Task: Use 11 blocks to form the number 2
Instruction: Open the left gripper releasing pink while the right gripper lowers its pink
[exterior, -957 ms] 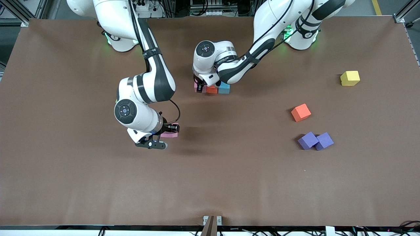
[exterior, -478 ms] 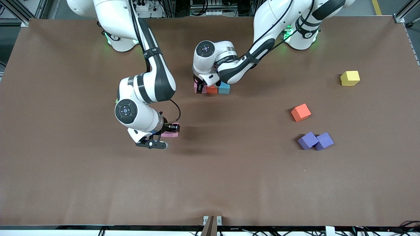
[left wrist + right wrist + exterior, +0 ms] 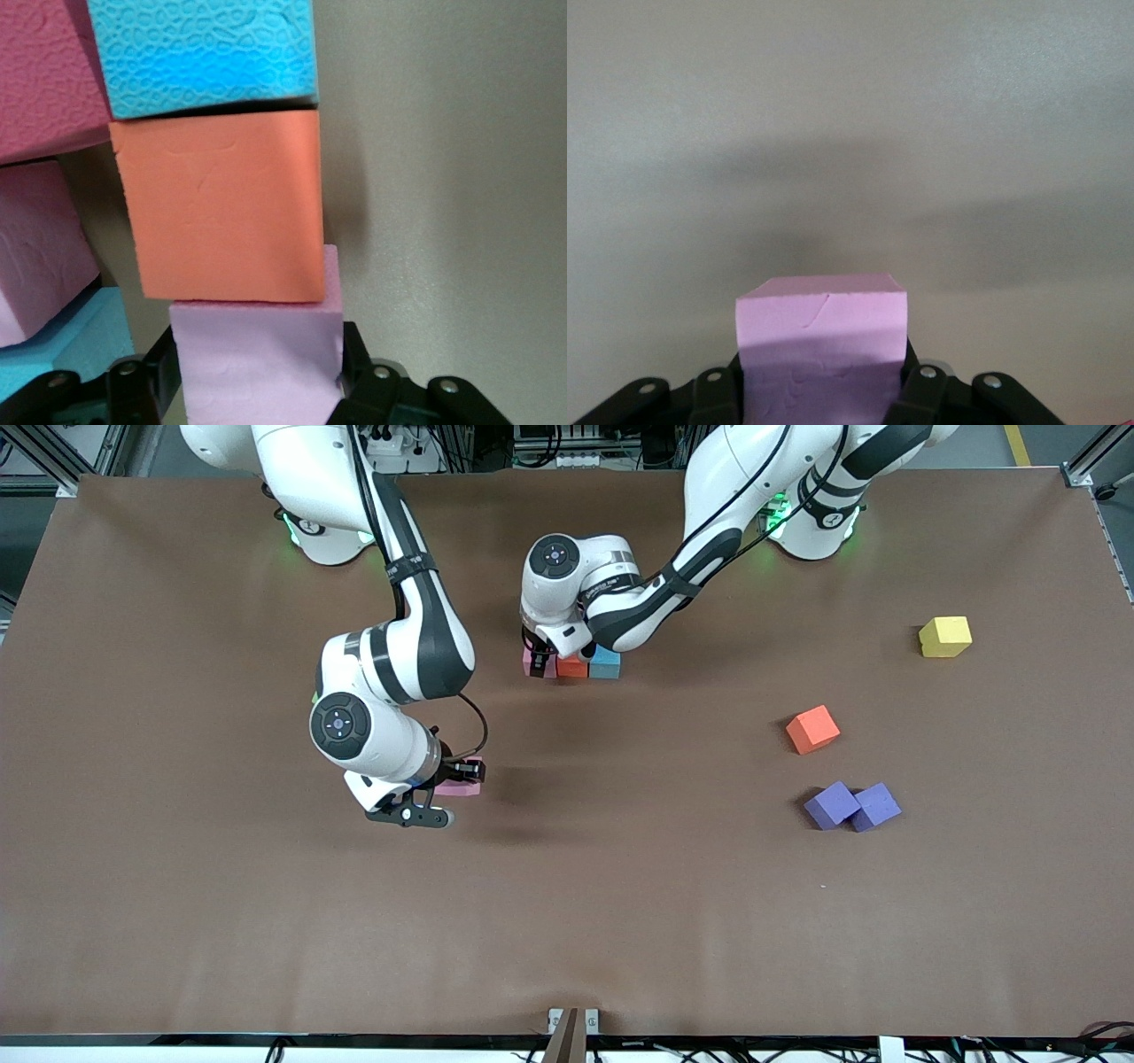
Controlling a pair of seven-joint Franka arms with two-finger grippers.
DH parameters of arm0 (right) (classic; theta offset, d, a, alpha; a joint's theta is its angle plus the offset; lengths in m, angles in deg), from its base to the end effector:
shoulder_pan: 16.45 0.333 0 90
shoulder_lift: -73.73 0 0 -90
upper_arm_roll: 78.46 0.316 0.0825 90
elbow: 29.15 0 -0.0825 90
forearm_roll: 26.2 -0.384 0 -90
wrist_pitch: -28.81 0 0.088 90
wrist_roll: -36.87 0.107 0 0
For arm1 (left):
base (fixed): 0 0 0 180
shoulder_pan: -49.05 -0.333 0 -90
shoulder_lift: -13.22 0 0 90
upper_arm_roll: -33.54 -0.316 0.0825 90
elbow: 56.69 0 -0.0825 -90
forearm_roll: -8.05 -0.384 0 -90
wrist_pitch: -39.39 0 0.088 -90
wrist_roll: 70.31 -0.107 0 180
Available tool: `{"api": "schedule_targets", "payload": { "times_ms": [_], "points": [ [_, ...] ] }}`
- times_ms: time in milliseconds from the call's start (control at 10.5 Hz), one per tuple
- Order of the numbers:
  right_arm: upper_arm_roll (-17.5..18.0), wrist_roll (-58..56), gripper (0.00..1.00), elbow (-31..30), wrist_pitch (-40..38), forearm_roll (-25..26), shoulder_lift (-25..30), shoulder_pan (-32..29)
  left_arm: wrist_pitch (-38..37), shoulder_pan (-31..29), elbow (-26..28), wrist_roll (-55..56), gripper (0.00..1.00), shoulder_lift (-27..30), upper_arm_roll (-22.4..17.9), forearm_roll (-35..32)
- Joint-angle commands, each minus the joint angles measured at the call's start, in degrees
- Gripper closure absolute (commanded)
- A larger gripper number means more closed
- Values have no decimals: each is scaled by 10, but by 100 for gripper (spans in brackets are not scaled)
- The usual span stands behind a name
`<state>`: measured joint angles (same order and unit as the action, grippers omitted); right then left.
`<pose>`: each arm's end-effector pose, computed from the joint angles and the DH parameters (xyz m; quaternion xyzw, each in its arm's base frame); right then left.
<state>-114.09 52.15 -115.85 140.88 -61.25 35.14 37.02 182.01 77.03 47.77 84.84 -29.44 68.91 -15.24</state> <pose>0.6199 0.3153 0.3141 -0.9932 0.0637 0.0661 0.0723 0.3174 -0.5704 0.1951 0.7528 0.6527 -0.0828 0.0210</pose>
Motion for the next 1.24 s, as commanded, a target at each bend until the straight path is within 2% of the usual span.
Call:
{"api": "schedule_targets", "payload": {
  "times_ms": [0,96,287,478,574,1148],
  "points": [
    [10,12,83,-5,10,13,24,-6,6,-4,7,22,25,8,0,-18],
    [10,10,88,-7,37,14,30,-3,5,-5,7,21,25,10,0,-18],
    [9,9,86,-25,86,16,37,13,1,-5,9,15,24,11,0,-25],
    [11,7,87,-67,180,41,45,40,1,-5,10,14,24,13,1,-27],
    [12,7,87,-75,199,53,45,46,1,-6,10,15,24,17,1,-27],
    [12,7,87,-83,203,73,49,52,1,-6,10,14,21,21,1,-27]
  ]
}}
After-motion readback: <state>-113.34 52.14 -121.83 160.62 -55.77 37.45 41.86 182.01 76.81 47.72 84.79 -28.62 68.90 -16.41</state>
